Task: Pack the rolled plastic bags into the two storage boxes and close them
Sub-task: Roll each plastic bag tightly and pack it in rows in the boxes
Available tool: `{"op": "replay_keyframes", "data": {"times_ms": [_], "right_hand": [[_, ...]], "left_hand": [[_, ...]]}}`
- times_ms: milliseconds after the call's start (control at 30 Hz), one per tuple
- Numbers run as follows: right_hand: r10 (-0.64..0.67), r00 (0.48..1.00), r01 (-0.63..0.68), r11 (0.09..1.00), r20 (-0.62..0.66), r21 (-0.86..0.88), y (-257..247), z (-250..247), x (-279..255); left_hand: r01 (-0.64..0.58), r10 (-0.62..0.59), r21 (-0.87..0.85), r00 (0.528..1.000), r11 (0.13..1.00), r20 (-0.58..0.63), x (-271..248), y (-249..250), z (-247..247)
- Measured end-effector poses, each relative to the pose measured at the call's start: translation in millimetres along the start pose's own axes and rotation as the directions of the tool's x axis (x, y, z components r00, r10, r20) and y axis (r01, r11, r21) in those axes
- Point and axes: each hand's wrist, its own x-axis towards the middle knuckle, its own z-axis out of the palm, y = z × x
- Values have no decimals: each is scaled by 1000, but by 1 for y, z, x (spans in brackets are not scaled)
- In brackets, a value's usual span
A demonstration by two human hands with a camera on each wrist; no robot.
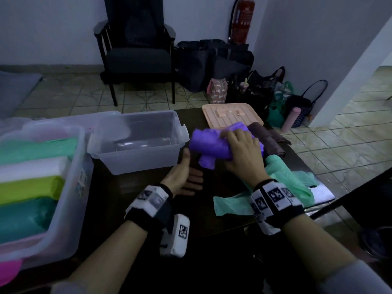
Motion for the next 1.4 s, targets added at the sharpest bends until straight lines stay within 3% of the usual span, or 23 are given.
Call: {"op": "replay_keyframes", "data": {"times_ms": [67, 133, 267, 367, 433, 500, 600, 733, 800, 933, 1033, 1133, 1233, 1333, 1400], "right_hand": [[-118, 993, 120, 990, 32, -75, 1, 7, -16], [-159, 984, 167, 982, 86, -89, 2, 15, -32], [-181, 954, 200, 978, 238, -57, 0, 27, -54], [-176, 914, 162, 984, 365, 69, 1, 27, -58], [-158, 885, 96, 982, 438, 161, 4, 23, -56], [-115, 888, 27, 980, 446, 199, 7, 17, -54], [-14, 920, -32, 994, 393, 109, 8, 10, -54], [-26, 872, -12, 997, 490, 74, 12, 8, -57], [-65, 859, -6, 991, 508, 137, 15, 7, -57], [-2, 930, -105, 957, 368, 270, 10, 7, -58], [-52, 965, -11, 972, 258, 236, 7, 9, -59], [-110, 948, 26, 962, 300, 273, 5, 12, -61], [-165, 917, 109, 980, 364, 168, 1, 14, -64], [-169, 904, 158, 986, 394, 60, -4, 16, -62], [-185, 892, 160, 983, 413, 94, -6, 17, -58]], "left_hand": [[118, -82, -289, 988, 950, 134, 7, 4, 0], [146, -99, -350, 984, 925, 149, 11, 6, 0], [77, -75, -97, 997, 992, 21, 23, -4, 1], [37, -34, 96, 999, 995, -37, 25, -7, 2], [-28, 47, 323, 997, 946, -53, 24, -3, 0], [-47, 84, 476, 995, 878, -56, 25, -1, -1], [-16, 43, 465, 998, 885, -49, 31, -4, 0], [-44, 80, 441, 995, 896, -64, 36, -6, 6], [-113, 181, 448, 977, 887, -112, 37, -2, 9], [-236, 325, 395, 929, 888, -176, 35, 11, 19], [-306, 402, 384, 894, 871, -198, 34, 19, 23], [-326, 461, 433, 850, 841, -255, 33, 26, 25], [-355, 520, 475, 808, 805, -278, 30, 34, 26], [-414, 563, 425, 759, 805, -326, 29, 49, 26], [-453, 571, 360, 734, 815, -368, 34, 61, 25]]}}
